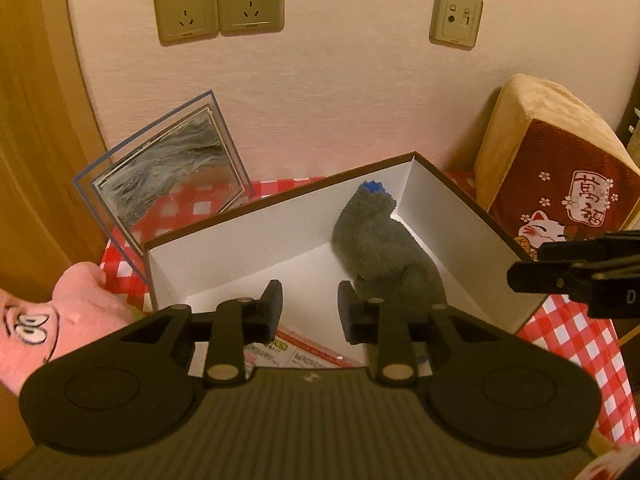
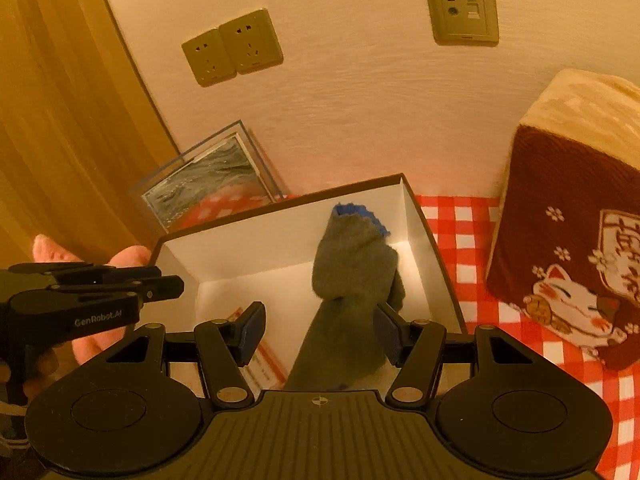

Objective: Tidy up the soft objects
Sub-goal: 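Lower the cloth into the brown box and open the right gripper, then move the right tool back toward the yellow sponge on the table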

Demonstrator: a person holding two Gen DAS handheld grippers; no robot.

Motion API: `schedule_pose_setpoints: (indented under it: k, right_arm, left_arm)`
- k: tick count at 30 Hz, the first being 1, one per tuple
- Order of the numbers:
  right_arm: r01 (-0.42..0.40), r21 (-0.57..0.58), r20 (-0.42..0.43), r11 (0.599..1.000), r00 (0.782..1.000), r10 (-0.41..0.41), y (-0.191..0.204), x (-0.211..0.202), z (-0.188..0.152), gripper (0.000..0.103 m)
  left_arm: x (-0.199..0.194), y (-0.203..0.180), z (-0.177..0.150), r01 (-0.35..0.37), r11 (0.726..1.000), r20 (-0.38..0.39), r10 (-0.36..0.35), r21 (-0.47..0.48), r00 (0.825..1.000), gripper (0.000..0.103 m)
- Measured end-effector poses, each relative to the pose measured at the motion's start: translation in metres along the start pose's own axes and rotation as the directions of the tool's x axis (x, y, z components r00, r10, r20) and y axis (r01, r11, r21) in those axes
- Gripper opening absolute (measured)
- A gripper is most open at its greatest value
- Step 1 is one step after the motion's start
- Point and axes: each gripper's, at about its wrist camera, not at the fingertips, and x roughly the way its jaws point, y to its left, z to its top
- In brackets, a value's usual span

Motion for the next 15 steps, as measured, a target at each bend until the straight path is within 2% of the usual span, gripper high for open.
schedule_pose_setpoints:
  k: [8, 15]
  right_arm:
    - [-0.004, 0.009, 0.025, 1.000, 1.000, 0.004, 0.010, -0.037, -0.024, 0.060]
    - [0.020, 0.049, 0.031, 0.999, 0.999, -0.021, 0.010, -0.074, -0.065, 0.060]
  left_arm:
    - [-0.038, -0.003, -0.017, -0.012, 1.000, 0.027, 0.013, -0.015, 1.000, 0.029]
    - [-0.080, 0.001, -0.050, -0.021, 0.998, 0.037, 0.023, -0.053, 0.999, 0.030]
